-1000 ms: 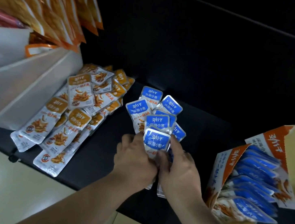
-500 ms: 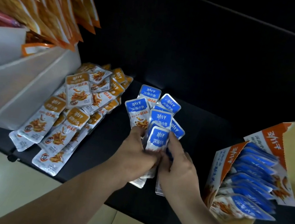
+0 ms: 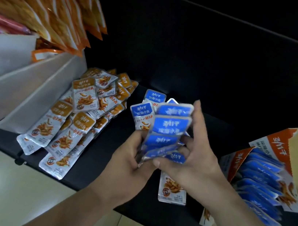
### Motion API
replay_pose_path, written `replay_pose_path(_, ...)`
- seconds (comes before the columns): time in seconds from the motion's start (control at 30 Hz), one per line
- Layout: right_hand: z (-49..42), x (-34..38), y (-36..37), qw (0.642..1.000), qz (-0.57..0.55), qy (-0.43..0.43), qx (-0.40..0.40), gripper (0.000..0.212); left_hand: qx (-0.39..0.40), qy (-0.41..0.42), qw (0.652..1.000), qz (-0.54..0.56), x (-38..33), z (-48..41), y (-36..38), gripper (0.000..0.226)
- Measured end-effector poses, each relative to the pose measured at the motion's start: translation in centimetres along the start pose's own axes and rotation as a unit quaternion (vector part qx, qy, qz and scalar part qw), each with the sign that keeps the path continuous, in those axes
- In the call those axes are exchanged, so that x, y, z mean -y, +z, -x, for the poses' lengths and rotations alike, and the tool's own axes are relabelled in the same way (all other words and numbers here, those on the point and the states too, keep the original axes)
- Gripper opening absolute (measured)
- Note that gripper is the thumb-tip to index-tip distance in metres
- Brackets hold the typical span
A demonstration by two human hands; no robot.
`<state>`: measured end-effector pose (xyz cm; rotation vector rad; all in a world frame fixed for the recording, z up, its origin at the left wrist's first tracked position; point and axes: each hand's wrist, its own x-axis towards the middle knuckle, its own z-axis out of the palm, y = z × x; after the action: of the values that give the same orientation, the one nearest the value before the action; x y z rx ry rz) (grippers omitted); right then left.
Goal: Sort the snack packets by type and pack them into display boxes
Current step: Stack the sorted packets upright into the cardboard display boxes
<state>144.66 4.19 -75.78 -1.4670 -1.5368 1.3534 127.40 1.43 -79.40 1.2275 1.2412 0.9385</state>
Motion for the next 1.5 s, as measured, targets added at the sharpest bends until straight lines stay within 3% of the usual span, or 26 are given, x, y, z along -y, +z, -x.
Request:
replay_pose_path(0.17,0.4,-0.6,0.7,1.0,-0.016,-0.025,-0.005,0.116,0.042,0.005,0.992,-0.116,0.7,0.1,-0.3,0.042)
replay_pose_path(0.37,0.6,-1.8,1.5,1.0,-0.005,-0.015,-0.012,0.122,0.033,-0.001,0.967,-0.253,2.3,0.4,-0.6,0.046)
replay_pose_path(0.5,0.6,-1.9,1.5,0.999,-0.02,-0.006,-0.037,0.116,0.055,-0.043,0.98,-0.186,2.0,0.1,-0.5,0.052)
replay_pose_path(0.6,0.2,-2.1,1.4,0.996,-0.042,0.025,-0.079,0.113,0.061,-0.071,0.981,-0.172,2.0,-0.1,-0.6,0.082)
replay_pose_path(0.67,-0.2,-2.2,1.2,0.991,-0.067,0.068,-0.098,0.113,0.048,-0.078,0.98,-0.179,2.1,0.0,-0.7,0.089)
replay_pose_path(0.93,-1.5,-2.6,0.3,0.981,-0.096,0.156,-0.055,0.126,0.099,-0.107,0.984,-0.099,1.5,0.6,-3.1,0.076)
replay_pose_path(1.03,-1.8,-2.7,0.7,0.973,-0.125,0.19,-0.043,0.1,0.061,-0.137,0.985,-0.086,1.8,0.6,-3.6,0.062)
replay_pose_path(1.13,-1.5,-3.3,2.0,0.974,-0.073,0.199,-0.08,0.066,0.033,-0.109,0.978,-0.173,2.8,0.4,-3.4,0.051)
replay_pose_path(1.23,-1.2,-3.8,3.1,0.969,-0.067,0.192,-0.141,0.061,-0.022,-0.017,0.937,-0.348,3.9,0.5,-3.0,0.047)
replay_pose_path(1.33,-1.5,-3.9,3.5,0.971,0.047,0.16,-0.173,0.054,-0.032,0.003,0.907,-0.42,4.0,1.0,-2.4,0.069)
replay_pose_path(1.5,-3.1,-3.4,2.2,0.97,0.199,0.074,-0.114,0.064,-0.009,-0.055,0.873,-0.485,3.1,1.5,-1.1,0.112)
